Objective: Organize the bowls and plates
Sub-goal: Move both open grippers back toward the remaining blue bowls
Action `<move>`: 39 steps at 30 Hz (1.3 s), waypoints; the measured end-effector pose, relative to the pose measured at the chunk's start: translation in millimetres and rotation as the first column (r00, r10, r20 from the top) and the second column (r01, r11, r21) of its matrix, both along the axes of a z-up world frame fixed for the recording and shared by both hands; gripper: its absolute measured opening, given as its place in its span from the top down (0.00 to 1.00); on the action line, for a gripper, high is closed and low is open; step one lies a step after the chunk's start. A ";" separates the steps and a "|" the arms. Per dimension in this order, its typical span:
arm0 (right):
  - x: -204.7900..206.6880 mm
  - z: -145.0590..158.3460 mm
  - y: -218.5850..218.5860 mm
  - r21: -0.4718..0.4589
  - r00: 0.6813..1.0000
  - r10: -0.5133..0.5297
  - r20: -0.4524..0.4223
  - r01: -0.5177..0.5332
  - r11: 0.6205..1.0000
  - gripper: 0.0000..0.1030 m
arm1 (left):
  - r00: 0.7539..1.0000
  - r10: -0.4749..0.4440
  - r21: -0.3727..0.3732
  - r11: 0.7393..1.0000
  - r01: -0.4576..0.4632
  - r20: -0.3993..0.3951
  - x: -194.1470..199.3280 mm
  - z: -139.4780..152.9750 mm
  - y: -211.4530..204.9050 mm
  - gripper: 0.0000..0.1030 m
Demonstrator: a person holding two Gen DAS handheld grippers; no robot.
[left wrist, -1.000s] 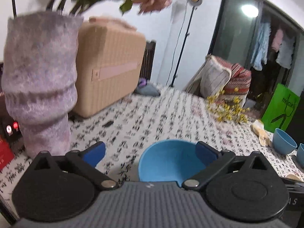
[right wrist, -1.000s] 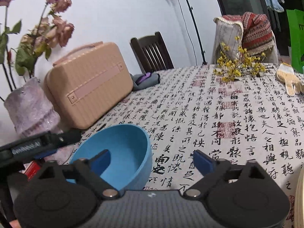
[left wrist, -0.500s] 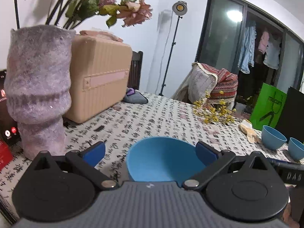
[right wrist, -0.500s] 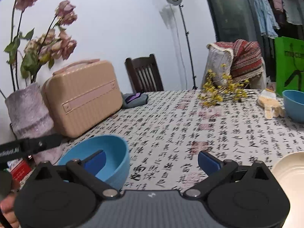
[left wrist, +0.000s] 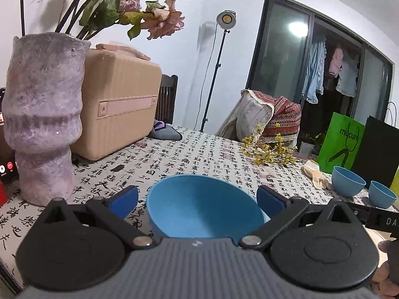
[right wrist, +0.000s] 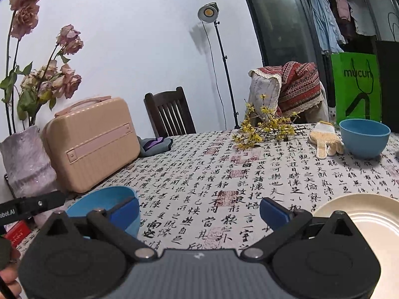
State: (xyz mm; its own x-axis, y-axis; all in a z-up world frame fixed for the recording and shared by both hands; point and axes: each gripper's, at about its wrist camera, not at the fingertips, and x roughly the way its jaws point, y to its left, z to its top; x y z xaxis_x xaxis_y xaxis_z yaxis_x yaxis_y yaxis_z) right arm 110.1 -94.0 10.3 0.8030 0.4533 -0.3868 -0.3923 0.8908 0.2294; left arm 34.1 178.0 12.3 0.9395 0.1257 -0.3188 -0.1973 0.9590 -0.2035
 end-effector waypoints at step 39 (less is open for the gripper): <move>-19.8 -0.9 -96.5 0.049 0.993 -0.108 0.056 0.106 0.993 0.00 | 0.995 -0.099 0.180 0.979 0.099 -0.009 13.1 7.5 -86.8 0.00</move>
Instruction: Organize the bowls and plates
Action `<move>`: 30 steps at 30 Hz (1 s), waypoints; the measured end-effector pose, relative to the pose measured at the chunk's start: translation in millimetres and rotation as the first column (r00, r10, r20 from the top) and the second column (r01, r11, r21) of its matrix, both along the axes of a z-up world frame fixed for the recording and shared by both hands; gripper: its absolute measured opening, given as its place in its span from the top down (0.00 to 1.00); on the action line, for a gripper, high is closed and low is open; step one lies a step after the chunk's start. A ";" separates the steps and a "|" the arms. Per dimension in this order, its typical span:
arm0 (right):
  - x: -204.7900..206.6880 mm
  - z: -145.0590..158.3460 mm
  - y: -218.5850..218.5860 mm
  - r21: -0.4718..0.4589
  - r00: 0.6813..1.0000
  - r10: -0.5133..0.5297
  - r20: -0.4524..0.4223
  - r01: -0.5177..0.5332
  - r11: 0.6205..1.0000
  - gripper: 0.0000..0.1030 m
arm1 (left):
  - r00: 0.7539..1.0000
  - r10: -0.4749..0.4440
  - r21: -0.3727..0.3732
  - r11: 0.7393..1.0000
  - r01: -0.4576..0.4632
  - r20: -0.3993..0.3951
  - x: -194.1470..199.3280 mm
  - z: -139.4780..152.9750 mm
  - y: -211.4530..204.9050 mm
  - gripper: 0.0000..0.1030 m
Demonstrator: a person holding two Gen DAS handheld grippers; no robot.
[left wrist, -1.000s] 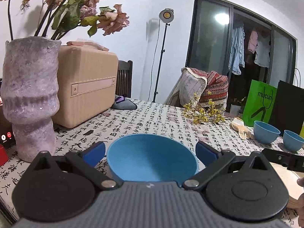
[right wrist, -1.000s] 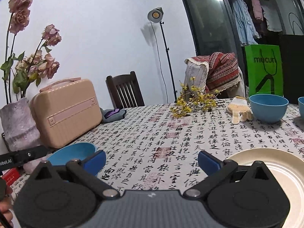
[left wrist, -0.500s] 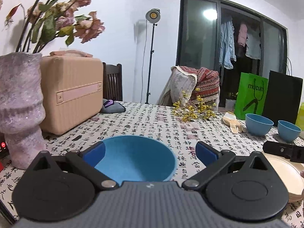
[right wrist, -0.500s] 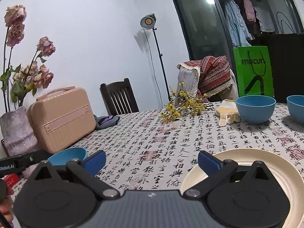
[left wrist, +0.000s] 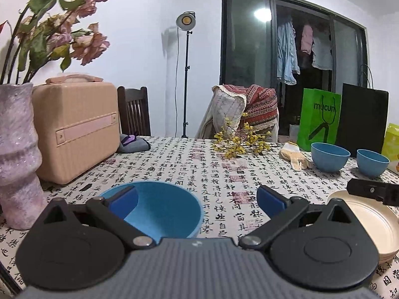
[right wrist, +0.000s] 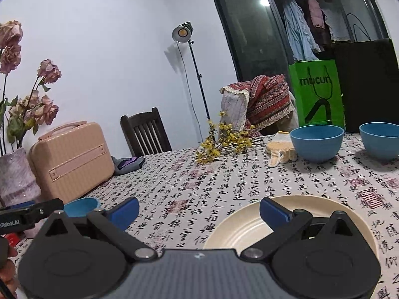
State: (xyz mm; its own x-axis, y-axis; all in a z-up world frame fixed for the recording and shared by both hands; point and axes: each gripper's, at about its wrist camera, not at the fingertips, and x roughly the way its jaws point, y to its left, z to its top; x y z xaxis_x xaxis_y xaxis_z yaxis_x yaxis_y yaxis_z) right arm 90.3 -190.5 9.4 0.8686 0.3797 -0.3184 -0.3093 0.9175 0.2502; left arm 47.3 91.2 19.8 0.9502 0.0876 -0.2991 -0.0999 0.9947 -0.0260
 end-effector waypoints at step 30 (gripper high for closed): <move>1.4 11.8 -52.5 0.019 0.996 -0.075 0.042 0.074 0.997 0.00 | 0.994 -0.106 -0.009 0.994 0.106 -0.007 26.9 9.4 -52.4 0.00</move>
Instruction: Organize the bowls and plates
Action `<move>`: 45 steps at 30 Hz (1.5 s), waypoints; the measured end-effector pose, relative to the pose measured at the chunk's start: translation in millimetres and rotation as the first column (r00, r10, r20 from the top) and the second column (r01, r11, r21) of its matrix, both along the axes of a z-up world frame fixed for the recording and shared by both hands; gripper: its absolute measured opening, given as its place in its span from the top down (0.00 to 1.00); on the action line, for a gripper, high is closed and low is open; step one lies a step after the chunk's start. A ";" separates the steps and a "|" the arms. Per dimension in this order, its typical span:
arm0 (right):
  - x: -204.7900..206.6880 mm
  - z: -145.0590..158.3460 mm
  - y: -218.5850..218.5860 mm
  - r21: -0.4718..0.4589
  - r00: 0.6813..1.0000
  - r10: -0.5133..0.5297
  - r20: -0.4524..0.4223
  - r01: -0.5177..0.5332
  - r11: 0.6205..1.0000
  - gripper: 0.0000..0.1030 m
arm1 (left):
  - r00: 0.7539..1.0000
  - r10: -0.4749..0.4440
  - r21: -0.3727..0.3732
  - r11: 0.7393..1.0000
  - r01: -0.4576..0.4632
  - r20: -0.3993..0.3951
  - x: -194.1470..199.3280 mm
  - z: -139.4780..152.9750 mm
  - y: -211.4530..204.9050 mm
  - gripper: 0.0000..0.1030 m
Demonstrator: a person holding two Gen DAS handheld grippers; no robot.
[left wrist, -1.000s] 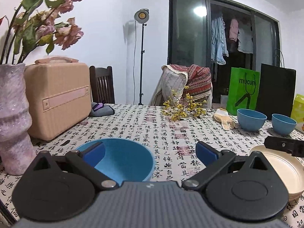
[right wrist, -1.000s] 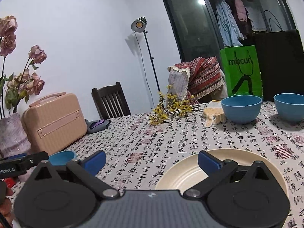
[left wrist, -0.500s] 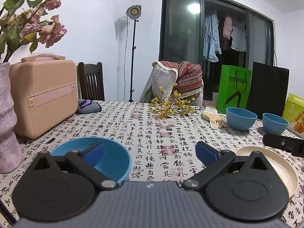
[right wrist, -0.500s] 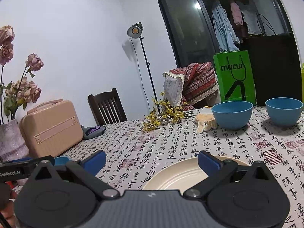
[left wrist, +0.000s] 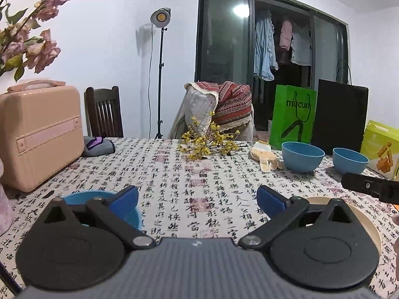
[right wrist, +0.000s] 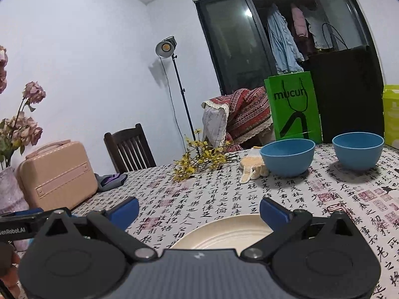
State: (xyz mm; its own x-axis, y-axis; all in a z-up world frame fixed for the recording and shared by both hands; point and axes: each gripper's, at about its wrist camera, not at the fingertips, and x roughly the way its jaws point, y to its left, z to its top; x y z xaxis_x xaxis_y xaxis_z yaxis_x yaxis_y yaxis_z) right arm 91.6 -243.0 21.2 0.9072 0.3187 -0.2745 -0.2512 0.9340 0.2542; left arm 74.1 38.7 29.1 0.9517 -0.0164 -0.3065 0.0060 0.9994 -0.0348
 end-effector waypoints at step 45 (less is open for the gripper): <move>66.7 22.6 -71.5 0.037 0.994 -0.102 -0.028 0.103 0.994 0.00 | 0.995 -0.086 -0.043 0.996 0.084 -0.048 99.3 34.8 -87.1 0.00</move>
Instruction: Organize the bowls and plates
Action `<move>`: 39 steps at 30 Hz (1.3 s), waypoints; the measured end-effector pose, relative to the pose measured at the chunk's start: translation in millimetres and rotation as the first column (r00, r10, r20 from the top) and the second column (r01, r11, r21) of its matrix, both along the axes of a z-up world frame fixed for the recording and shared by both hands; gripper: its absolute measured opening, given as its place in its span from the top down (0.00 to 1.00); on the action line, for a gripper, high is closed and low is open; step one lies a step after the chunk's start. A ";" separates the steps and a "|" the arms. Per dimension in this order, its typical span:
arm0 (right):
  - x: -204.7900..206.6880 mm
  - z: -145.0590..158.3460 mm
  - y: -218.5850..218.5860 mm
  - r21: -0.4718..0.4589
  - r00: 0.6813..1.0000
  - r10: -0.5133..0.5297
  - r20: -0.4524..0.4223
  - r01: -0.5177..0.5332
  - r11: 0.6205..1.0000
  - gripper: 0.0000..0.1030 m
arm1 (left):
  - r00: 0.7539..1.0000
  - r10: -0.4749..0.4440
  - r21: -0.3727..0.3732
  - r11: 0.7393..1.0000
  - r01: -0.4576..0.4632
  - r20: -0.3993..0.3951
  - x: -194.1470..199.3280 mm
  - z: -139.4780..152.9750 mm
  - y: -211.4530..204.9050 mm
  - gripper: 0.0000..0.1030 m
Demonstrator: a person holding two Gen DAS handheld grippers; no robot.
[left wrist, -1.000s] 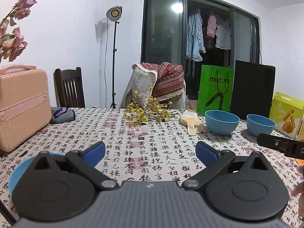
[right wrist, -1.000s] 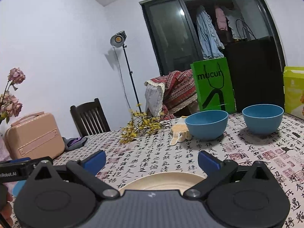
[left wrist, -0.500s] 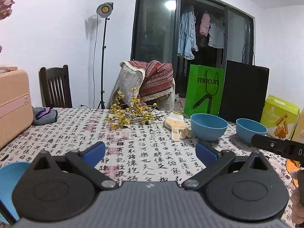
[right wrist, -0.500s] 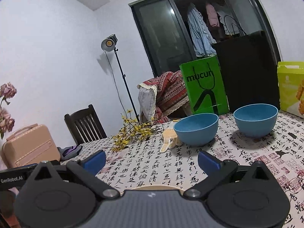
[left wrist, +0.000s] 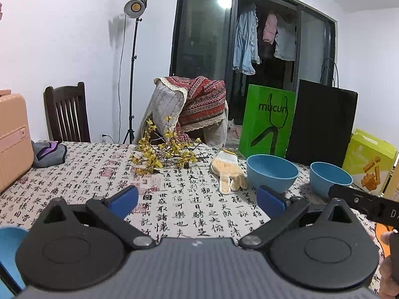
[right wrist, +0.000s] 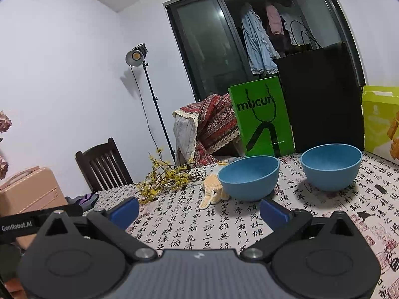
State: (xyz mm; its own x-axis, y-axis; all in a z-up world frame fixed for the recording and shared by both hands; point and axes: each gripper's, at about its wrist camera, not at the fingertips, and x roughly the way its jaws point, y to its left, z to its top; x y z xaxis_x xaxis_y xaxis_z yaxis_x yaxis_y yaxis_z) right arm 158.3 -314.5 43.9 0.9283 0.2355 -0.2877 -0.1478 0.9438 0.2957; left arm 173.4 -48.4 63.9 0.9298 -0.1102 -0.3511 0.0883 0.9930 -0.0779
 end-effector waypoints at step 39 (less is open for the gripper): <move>146.8 55.7 -47.5 0.064 0.976 -0.098 -0.195 0.113 0.992 0.00 | 0.988 -0.012 -0.091 0.996 -0.002 -0.155 149.1 53.3 -51.8 0.00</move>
State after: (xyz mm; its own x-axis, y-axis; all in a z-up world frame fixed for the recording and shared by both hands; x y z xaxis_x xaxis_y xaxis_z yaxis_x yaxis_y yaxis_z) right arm 305.1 -362.0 99.6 0.8786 0.1665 -0.4476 0.0177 0.9253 0.3789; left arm 322.5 -100.2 117.2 0.8640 -0.1526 -0.4799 0.0729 0.9808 -0.1806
